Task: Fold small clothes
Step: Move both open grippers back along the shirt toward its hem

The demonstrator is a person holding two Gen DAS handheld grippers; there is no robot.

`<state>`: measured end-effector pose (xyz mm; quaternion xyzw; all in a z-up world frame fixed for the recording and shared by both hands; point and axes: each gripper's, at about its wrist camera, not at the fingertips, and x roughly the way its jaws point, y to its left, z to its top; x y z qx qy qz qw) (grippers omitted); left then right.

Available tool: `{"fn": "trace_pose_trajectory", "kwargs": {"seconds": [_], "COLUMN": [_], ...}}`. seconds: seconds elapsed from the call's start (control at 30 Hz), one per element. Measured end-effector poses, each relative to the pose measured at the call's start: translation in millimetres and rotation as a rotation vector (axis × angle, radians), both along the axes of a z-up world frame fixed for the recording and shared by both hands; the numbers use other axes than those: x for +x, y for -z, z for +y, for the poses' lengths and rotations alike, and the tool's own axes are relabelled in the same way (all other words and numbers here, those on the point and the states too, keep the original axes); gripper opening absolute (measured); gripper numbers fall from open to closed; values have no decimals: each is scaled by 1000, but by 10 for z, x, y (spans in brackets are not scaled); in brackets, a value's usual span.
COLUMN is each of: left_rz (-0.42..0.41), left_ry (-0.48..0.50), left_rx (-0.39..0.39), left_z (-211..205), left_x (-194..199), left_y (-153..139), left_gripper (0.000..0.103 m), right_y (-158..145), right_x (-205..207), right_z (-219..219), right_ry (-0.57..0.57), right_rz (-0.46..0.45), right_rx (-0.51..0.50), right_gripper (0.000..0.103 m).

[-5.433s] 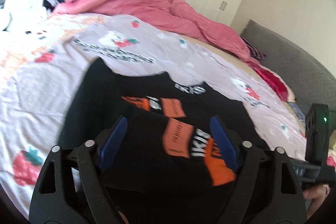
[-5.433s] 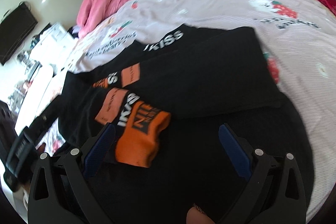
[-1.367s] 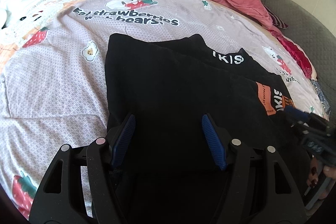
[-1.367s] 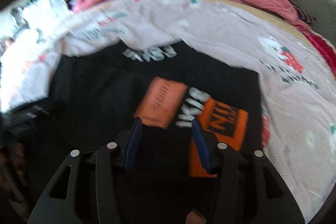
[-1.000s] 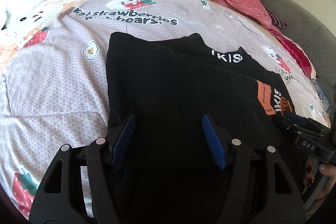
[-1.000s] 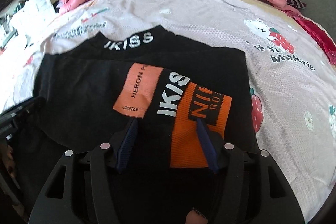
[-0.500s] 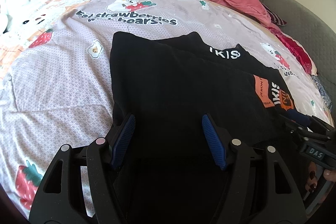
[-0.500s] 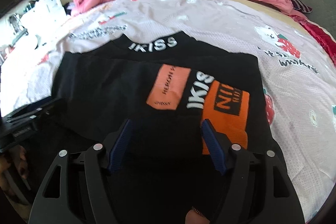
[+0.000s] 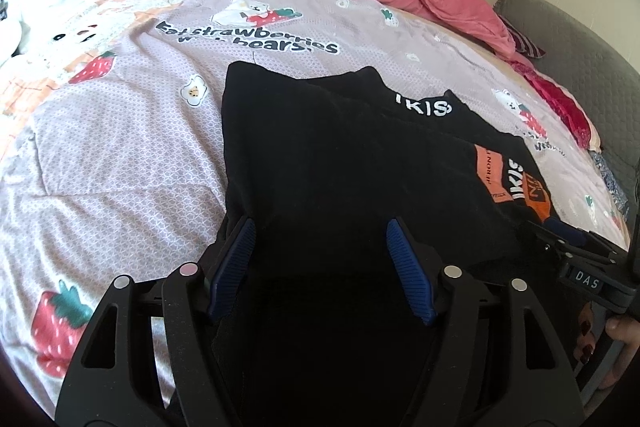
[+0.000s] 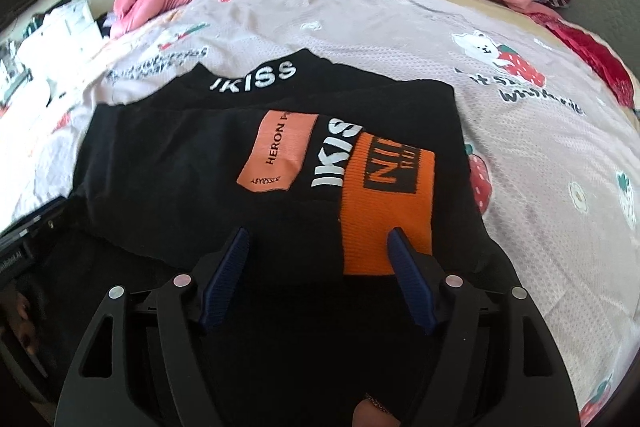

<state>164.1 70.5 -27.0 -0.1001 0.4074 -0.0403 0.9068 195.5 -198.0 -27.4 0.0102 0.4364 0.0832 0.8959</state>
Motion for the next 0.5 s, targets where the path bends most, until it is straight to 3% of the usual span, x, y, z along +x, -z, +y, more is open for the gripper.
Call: {"fn": "trace_pose_trajectory", "kwargs": {"seconds": [0.1, 0.17, 0.5], "left_rz": [-7, -17, -52], "left_ry": [-5, -7, -39], "left_rx": [2, -3, 7], "left_z": [-7, -6, 22], "left_x": [-18, -32, -89], "left_y": [-23, -56, -167], "left_gripper": [63, 70, 76], "right_y": [-42, -89, -280], "right_x": [-41, -76, -176], "right_z": [-44, -90, -251], "right_ry": [13, 28, 62], "right_rz": [-7, -20, -80], "right_rx": [25, 40, 109], "right_gripper": [72, 79, 87]}}
